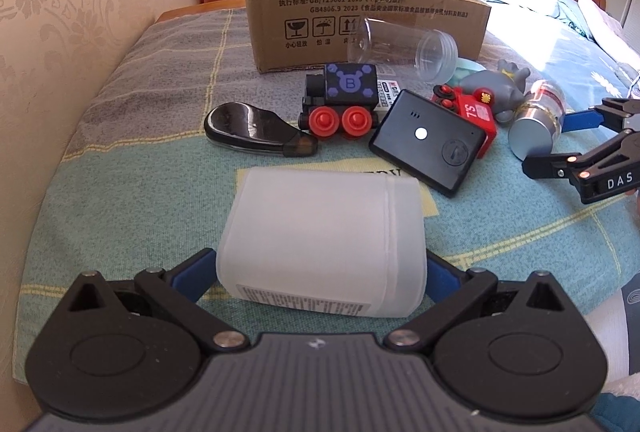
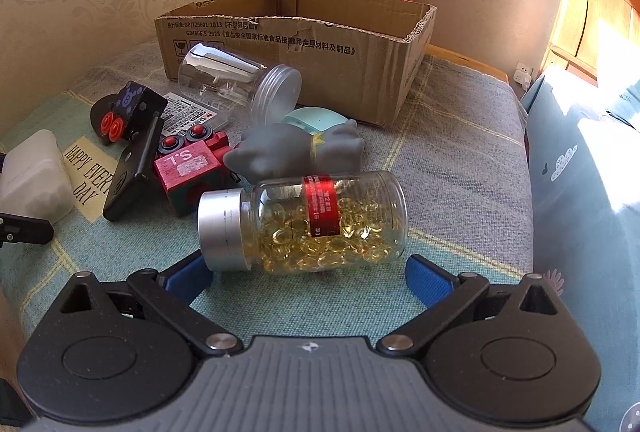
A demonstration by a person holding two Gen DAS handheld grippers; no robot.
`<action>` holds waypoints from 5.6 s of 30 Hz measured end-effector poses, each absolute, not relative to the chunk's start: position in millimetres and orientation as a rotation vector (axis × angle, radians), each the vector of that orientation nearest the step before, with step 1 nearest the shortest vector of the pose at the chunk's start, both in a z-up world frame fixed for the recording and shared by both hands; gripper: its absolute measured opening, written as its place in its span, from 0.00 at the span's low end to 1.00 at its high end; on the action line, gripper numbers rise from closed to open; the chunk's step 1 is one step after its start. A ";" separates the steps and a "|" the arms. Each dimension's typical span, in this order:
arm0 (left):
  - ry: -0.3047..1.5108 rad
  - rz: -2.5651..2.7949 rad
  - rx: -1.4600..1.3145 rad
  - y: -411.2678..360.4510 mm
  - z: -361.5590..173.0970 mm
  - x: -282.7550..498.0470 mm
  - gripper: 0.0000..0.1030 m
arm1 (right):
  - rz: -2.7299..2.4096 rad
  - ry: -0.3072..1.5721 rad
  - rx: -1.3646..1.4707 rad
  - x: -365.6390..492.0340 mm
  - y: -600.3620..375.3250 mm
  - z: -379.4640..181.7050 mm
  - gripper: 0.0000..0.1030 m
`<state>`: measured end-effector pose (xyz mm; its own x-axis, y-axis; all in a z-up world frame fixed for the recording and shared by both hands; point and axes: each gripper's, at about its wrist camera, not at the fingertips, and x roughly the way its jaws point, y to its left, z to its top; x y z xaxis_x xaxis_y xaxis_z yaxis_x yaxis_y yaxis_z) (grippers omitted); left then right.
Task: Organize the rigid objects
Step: 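Close the left tool on the white bottle while the right tool closes on the capsule jar, then carry the white bottle into the box and open the left tool while the right tool holds the jar, then lower the capsule jar into the box and open the right tool, then move the left tool to the black oval object while the right tool approaches the grey toy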
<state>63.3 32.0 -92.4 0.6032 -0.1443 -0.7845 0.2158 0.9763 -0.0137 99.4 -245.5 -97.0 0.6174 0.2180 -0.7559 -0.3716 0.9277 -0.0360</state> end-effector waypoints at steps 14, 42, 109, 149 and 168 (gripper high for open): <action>0.869 -0.191 0.073 30.4 -94.5 64.8 1.00 | 0.400 0.860 -0.300 115.7 -228.0 -82.5 1.00; 0.870 -0.231 0.075 36.1 -79.5 69.7 0.90 | 0.190 0.962 -0.209 121.1 -192.1 -74.9 1.00; 0.648 -0.137 0.095 37.9 15.1 207.9 1.00 | 0.261 0.842 -0.184 232.4 -183.1 27.8 0.94; 0.658 -0.123 0.143 65.0 10.5 104.6 0.99 | 0.147 0.817 -0.158 216.8 -184.9 0.8 1.00; 0.863 -0.213 0.059 65.7 -68.6 116.2 0.99 | 0.181 0.898 -0.145 166.5 -203.7 -71.1 1.00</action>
<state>116.2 65.7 -68.6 0.6304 -0.1621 -0.7591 0.2096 0.9772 -0.0345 166.5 -203.7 -71.1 0.6095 0.0956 -0.7870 -0.2168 0.9750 -0.0495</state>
